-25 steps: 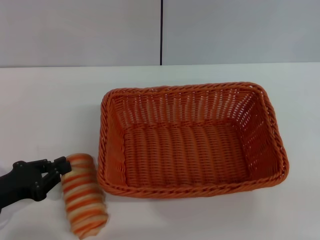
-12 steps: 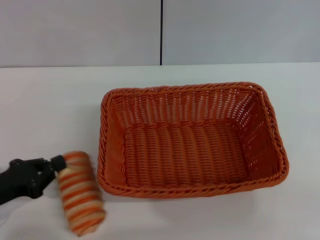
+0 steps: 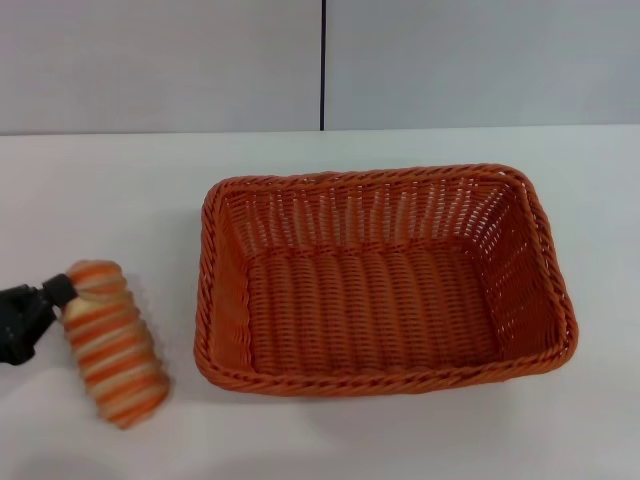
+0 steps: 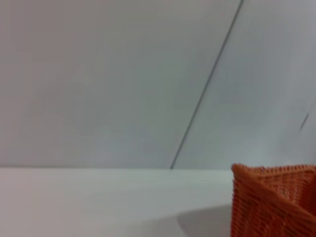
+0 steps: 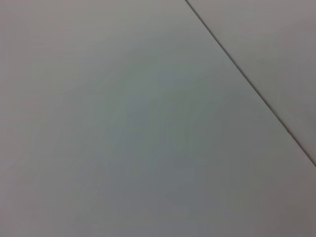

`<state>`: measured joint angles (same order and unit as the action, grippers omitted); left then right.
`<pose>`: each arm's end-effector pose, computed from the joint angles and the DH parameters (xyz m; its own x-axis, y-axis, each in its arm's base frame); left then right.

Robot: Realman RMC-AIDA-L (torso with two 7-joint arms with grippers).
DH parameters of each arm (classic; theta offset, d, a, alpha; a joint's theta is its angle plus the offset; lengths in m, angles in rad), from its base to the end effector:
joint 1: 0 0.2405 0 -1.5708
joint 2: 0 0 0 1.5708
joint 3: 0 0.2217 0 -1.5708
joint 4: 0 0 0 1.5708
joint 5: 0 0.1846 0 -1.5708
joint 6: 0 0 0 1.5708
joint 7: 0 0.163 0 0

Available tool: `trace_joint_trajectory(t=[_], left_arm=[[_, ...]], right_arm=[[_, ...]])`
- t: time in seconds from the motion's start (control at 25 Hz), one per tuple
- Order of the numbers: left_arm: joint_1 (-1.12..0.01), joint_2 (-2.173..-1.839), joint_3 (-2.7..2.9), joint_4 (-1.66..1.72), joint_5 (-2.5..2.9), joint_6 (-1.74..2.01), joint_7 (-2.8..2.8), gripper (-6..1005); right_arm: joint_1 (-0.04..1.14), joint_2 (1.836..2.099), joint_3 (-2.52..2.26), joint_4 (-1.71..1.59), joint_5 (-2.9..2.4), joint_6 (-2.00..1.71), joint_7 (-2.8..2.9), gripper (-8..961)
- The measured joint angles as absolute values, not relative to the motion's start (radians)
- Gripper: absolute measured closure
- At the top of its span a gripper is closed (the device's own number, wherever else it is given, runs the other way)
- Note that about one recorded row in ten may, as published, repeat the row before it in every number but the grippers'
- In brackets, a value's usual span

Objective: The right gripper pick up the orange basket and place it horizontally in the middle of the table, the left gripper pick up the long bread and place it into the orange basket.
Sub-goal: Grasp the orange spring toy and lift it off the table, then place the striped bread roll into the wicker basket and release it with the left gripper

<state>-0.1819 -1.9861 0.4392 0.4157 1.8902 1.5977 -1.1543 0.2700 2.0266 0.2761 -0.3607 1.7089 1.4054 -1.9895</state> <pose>-0.3224 0.2129 0.0375 0.5628 0.4254 0.7087 0.7672 -0.5880 -0.2563 0.3797 0.2371 0.1806 0.2523 0.3311 -0.9093 -0.9667 0.1281 -0.2216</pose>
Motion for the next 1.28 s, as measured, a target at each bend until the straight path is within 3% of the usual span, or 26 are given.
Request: trace_joint_trajectory(t=[0.52,0.92,1.28], left_arm=[[-0.205,-2.002,0.192,0.431,1.889,1.806,-1.107,995],[-0.362,-2.055,0.136,0.408,1.885,1.839,-1.061,996],[-0.521,-2.064,0.252,0.221,1.895,1.774,-0.956,975]], right_arm=[[0.271,2.032,0.276,-0.36,1.709,1.402,-1.99,427],[0.282,2.026,0.269,-0.312,1.709,1.399,-2.025,426],[0.279,2.033,0.276,-0.309,1.709,1.399,-2.028,426]])
